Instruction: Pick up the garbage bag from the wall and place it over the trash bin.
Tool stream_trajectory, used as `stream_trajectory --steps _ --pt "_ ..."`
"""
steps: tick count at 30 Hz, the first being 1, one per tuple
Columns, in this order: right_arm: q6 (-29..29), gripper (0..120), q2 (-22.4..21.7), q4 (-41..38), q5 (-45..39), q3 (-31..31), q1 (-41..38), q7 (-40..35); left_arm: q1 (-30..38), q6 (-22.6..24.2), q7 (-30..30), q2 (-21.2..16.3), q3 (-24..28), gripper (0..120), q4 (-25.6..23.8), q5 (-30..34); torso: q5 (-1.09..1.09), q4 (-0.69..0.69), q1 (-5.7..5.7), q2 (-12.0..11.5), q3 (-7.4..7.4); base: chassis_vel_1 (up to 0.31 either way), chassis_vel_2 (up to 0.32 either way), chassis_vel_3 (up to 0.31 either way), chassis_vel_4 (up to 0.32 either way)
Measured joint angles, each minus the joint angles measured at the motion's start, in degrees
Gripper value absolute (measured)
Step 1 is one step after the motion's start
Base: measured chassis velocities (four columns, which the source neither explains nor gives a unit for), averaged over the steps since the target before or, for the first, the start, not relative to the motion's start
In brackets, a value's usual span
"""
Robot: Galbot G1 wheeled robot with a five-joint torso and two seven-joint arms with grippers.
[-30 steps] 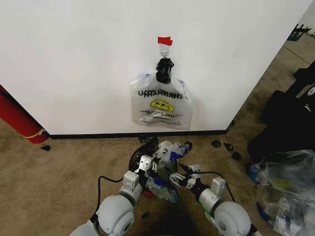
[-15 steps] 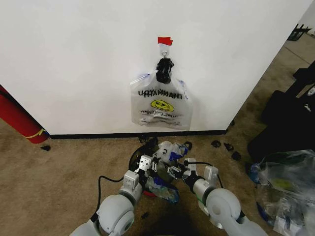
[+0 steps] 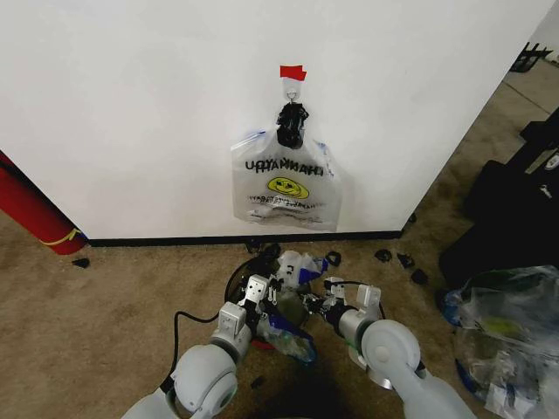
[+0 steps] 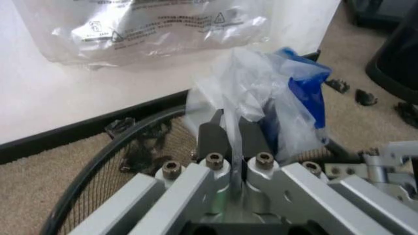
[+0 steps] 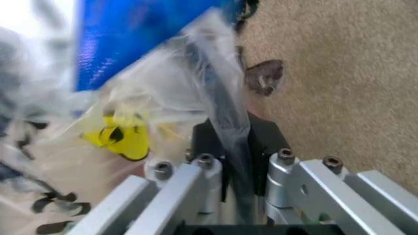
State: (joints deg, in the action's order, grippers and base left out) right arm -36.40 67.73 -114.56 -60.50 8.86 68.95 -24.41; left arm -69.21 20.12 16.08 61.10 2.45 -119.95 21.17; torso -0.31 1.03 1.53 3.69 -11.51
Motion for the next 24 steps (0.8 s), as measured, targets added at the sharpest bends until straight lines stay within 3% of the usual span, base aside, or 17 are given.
stream_trajectory --steps 9,15,24 --pt "1.96 1 -2.31 -2.10 0.83 1.69 4.82 -2.41 -2.55 -2.61 -1.43 -0.09 0.20 0 -2.35 0.07 0.01 0.01 0.00 0.00 0.01 0.000 0.000 0.000 0.000" --pt "13.64 1 -2.97 -2.69 5.45 2.11 9.26 -0.97 -6.13 -6.97 -3.95 0.16 0.37 0 -4.67 -4.95 0.01 0.01 0.00 0.00 0.01 0.000 0.000 0.000 0.000" --pt "19.36 1 -4.26 -5.98 12.61 8.50 15.10 8.25 -8.66 -8.77 -4.31 -0.02 -3.14 0 -6.77 -9.00 -0.01 0.02 0.00 0.00 0.01 0.000 0.000 0.000 0.000"
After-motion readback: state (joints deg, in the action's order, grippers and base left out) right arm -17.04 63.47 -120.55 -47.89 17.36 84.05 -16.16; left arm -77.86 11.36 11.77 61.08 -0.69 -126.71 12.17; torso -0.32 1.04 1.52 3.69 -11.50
